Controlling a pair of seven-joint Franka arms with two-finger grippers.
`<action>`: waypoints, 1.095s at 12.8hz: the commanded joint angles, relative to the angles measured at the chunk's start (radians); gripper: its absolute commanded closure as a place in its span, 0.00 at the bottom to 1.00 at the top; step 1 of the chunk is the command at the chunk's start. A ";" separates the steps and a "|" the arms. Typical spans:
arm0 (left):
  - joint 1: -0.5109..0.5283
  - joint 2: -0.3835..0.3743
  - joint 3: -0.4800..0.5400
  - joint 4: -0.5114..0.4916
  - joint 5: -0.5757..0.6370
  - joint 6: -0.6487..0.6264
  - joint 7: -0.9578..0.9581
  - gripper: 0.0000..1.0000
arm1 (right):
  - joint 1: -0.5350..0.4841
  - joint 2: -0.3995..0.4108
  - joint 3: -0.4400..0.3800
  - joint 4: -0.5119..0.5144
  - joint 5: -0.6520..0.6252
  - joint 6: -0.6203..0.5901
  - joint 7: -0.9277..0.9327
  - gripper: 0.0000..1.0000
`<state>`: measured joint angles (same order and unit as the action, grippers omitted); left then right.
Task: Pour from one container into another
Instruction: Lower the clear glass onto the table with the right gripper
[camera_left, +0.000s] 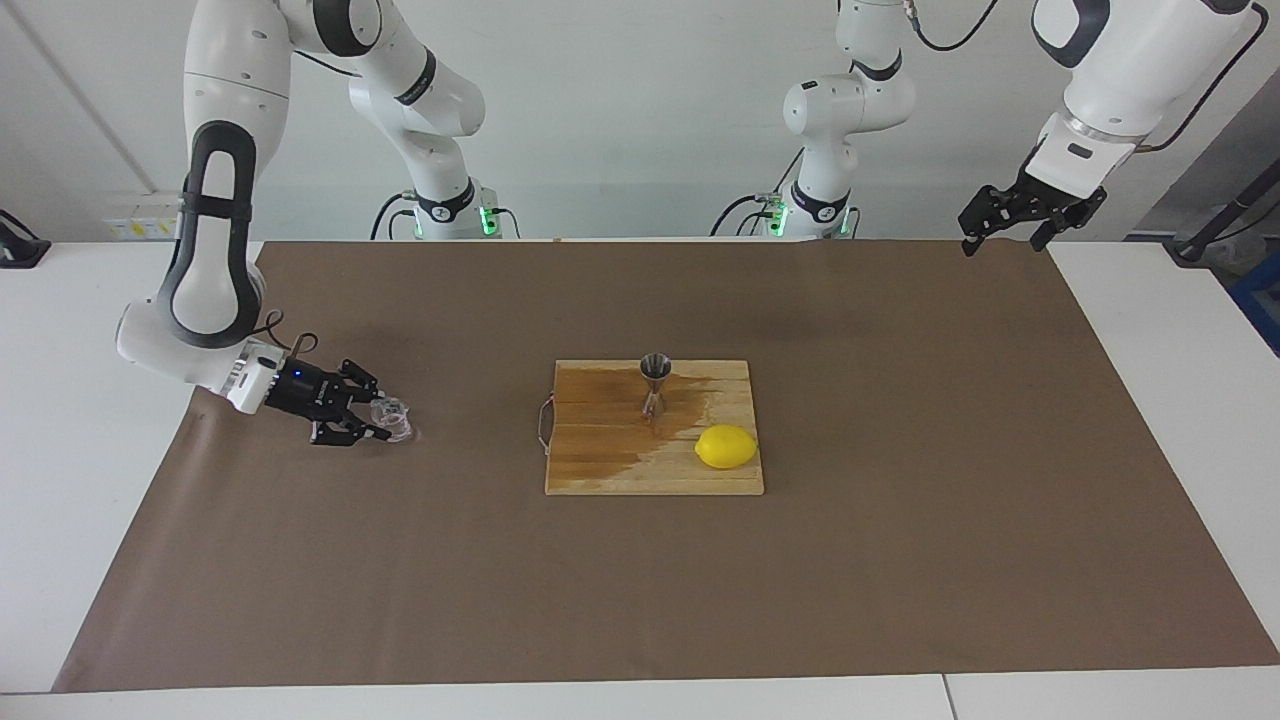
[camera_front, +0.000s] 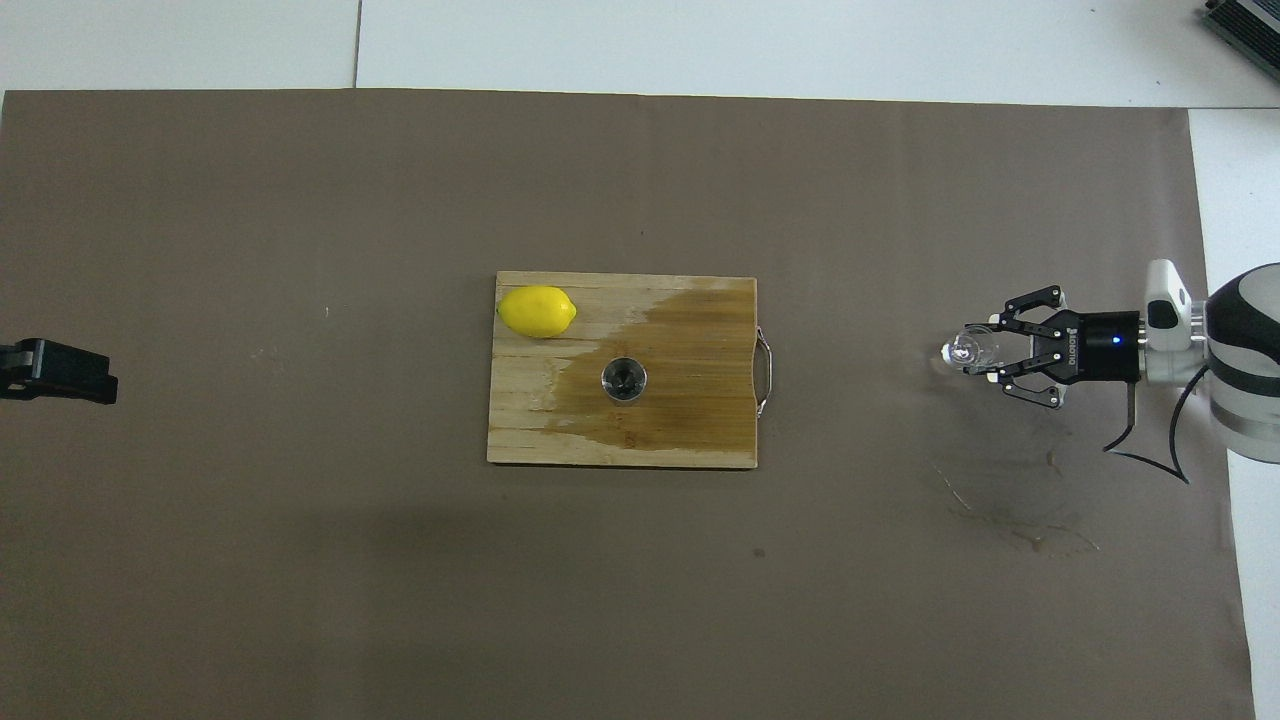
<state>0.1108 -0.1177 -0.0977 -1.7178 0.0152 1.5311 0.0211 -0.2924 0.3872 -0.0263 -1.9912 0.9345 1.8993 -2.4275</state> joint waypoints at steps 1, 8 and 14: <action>0.009 -0.020 -0.005 -0.020 0.009 -0.003 -0.001 0.00 | -0.004 -0.011 0.003 -0.017 -0.026 -0.025 -0.030 1.00; 0.009 -0.020 -0.005 -0.020 0.009 -0.005 -0.001 0.00 | -0.036 -0.011 0.002 -0.032 -0.026 -0.036 -0.015 1.00; 0.009 -0.020 -0.005 -0.020 0.009 -0.005 -0.001 0.00 | -0.057 -0.011 0.003 -0.040 -0.016 -0.028 0.011 1.00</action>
<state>0.1108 -0.1177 -0.0977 -1.7178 0.0152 1.5311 0.0211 -0.3275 0.3873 -0.0320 -2.0187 0.9215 1.8813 -2.4328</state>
